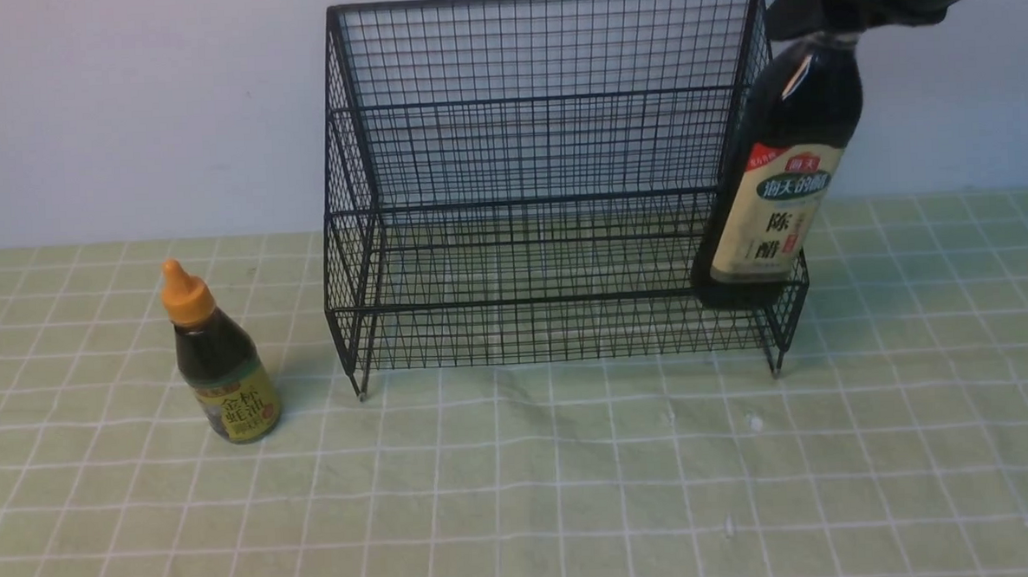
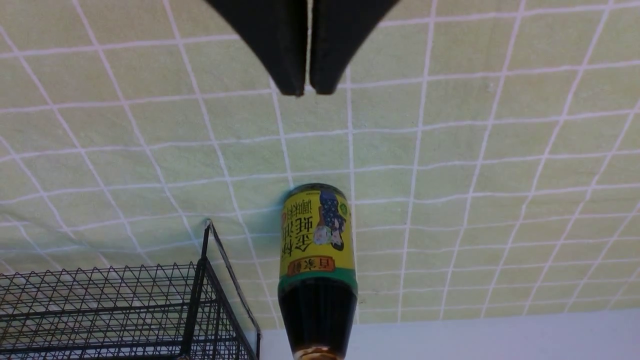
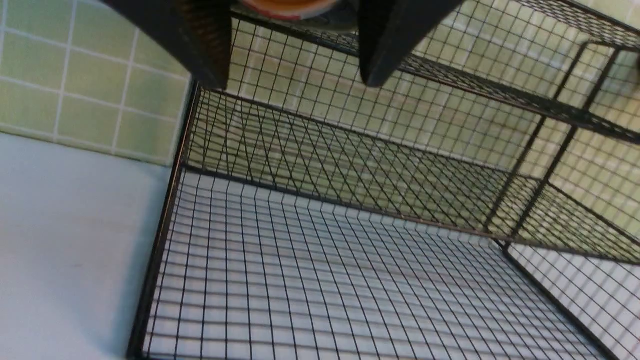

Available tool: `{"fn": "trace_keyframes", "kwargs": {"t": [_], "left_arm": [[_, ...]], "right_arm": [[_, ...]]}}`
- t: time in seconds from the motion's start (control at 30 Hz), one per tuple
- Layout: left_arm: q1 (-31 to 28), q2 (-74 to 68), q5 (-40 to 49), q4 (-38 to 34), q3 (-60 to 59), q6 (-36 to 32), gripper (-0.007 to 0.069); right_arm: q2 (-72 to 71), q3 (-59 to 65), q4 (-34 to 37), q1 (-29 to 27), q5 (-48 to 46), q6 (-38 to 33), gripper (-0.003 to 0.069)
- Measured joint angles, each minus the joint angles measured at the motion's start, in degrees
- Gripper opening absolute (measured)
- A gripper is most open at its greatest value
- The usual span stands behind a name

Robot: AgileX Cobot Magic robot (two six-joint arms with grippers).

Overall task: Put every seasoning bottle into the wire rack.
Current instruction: Use the right arm to put the condiment bottle back on the shelf

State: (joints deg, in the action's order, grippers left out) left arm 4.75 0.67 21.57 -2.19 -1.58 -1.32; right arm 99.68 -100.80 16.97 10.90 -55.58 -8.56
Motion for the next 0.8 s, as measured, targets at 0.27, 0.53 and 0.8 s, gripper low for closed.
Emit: {"fn": "trace_keyframes", "kwargs": {"t": [0.27, 0.53, 0.8], "left_arm": [[0.0, 0.0, 0.0, 0.0, 0.0, 0.0, -0.0007], [0.0, 0.0, 0.0, 0.0, 0.0, 0.0, -0.0007], [0.0, 0.0, 0.0, 0.0, 0.0, 0.0, -0.0007]], "right_arm": [[2.0, 0.0, -9.1, 4.9, -1.1, 6.8, 0.0309], [2.5, -0.2, -10.8, 6.9, -1.7, 9.1, 0.0358], [-0.4, -4.5, -10.7, 6.9, -6.7, 10.8, 0.0476]]}}
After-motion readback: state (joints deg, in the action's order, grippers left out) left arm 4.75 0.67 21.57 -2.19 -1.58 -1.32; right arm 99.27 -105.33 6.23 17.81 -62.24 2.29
